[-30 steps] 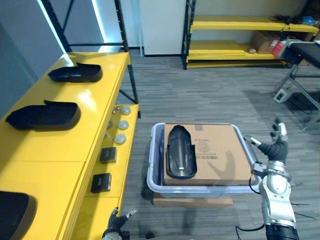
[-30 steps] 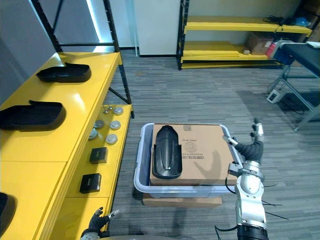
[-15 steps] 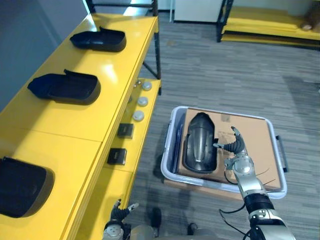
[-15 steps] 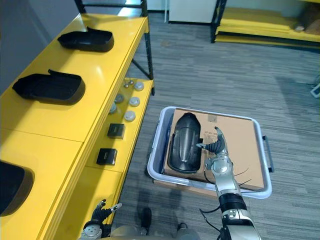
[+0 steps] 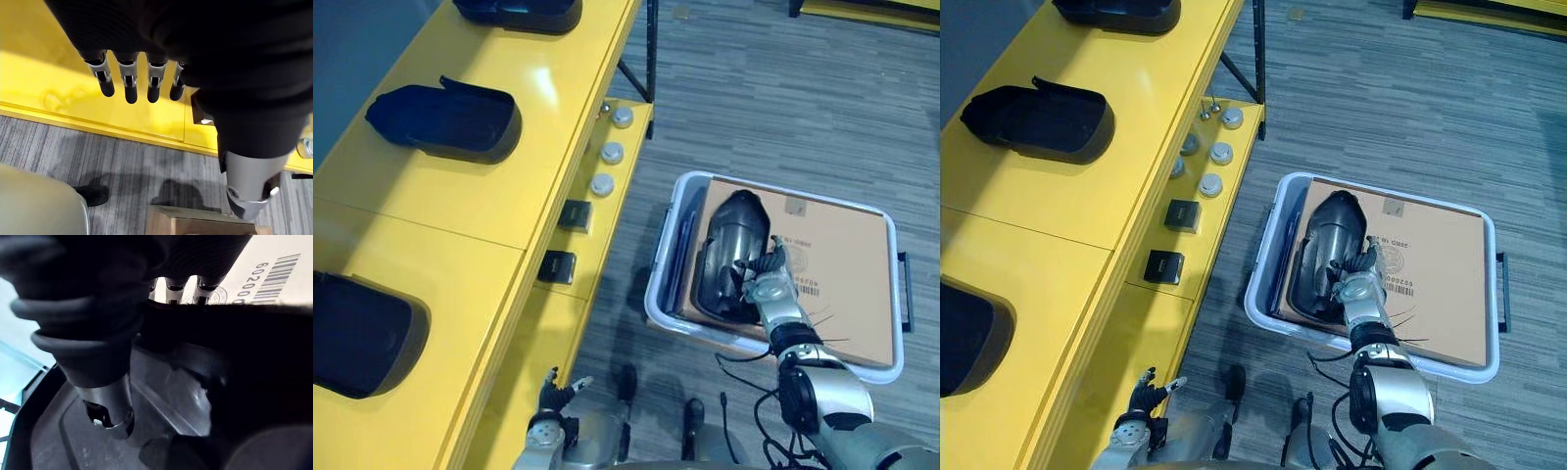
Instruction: Walk over and take plastic housings, then place them on the shelf
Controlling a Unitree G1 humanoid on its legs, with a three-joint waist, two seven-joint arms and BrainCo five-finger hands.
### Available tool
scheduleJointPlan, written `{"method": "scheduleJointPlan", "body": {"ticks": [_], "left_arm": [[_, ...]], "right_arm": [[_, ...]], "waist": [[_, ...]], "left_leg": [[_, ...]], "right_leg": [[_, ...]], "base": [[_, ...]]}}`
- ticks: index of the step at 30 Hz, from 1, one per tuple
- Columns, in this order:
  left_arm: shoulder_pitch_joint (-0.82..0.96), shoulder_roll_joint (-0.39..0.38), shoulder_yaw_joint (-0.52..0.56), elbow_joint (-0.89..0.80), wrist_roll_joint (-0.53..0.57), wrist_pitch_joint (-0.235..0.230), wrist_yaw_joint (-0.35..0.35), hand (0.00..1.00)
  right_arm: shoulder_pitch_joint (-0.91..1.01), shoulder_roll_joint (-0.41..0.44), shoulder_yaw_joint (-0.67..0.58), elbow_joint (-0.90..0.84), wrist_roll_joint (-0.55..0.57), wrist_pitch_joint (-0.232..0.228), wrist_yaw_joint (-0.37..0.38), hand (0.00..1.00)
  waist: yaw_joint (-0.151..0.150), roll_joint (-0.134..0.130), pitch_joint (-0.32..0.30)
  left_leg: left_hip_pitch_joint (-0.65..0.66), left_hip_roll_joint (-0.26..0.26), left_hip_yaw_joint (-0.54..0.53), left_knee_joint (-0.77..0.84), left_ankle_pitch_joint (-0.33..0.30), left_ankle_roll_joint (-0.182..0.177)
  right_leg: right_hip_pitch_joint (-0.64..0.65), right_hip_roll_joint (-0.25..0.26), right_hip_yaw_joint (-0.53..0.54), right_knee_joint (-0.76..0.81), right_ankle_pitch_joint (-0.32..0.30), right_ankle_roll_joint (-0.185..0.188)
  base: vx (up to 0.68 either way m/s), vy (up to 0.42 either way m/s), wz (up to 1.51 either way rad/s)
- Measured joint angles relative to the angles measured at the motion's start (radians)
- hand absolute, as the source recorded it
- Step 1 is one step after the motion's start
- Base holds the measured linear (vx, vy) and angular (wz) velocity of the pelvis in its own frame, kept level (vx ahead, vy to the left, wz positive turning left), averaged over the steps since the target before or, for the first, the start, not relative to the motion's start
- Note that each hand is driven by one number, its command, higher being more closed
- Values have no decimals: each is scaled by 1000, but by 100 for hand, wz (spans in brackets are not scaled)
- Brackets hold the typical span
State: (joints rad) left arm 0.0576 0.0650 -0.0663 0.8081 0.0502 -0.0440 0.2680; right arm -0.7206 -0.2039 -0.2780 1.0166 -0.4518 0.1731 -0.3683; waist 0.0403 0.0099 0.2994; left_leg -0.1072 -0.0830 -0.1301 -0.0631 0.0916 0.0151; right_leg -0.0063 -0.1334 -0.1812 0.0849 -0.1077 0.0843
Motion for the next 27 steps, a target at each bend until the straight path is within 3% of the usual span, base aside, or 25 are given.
{"method": "scheduleJointPlan", "body": {"ticks": [11, 17, 22, 27], "left_arm": [[-19, 0, -12, 10, 0, 4, 1, 0], [-13, -1, -11, -20, 0, 12, 4, 0], [36, -1, -9, -238, 1, 16, 23, 0], [96, -6, -13, -503, 2, 8, 26, 0]], "right_arm": [[17, 47, 15, -24, 19, -11, 0, 100], [201, 75, 56, -355, 16, 0, -7, 100], [388, 95, 25, -690, 7, -1, -81, 100], [520, 112, -25, -885, -28, -11, -141, 100]], "waist": [[-1, -3, 2], [-7, -5, 1], [-29, -10, -12], [-39, -26, -50]], "left_leg": [[22, 10, 22, -30, 22, -1], [25, 10, 23, -31, 22, -1], [40, 10, 23, -30, 22, -1], [40, 14, 18, -30, 22, 0]], "right_leg": [[2, 8, 18, -3, 0, 0], [5, 7, 18, -3, 0, 0], [20, 7, 17, -5, 0, 0], [25, 11, 15, -16, 0, -1]], "base": [[-25, -11, -5], [-4, -2, -1], [-11, -6, -1], [-11, -12, 0]]}}
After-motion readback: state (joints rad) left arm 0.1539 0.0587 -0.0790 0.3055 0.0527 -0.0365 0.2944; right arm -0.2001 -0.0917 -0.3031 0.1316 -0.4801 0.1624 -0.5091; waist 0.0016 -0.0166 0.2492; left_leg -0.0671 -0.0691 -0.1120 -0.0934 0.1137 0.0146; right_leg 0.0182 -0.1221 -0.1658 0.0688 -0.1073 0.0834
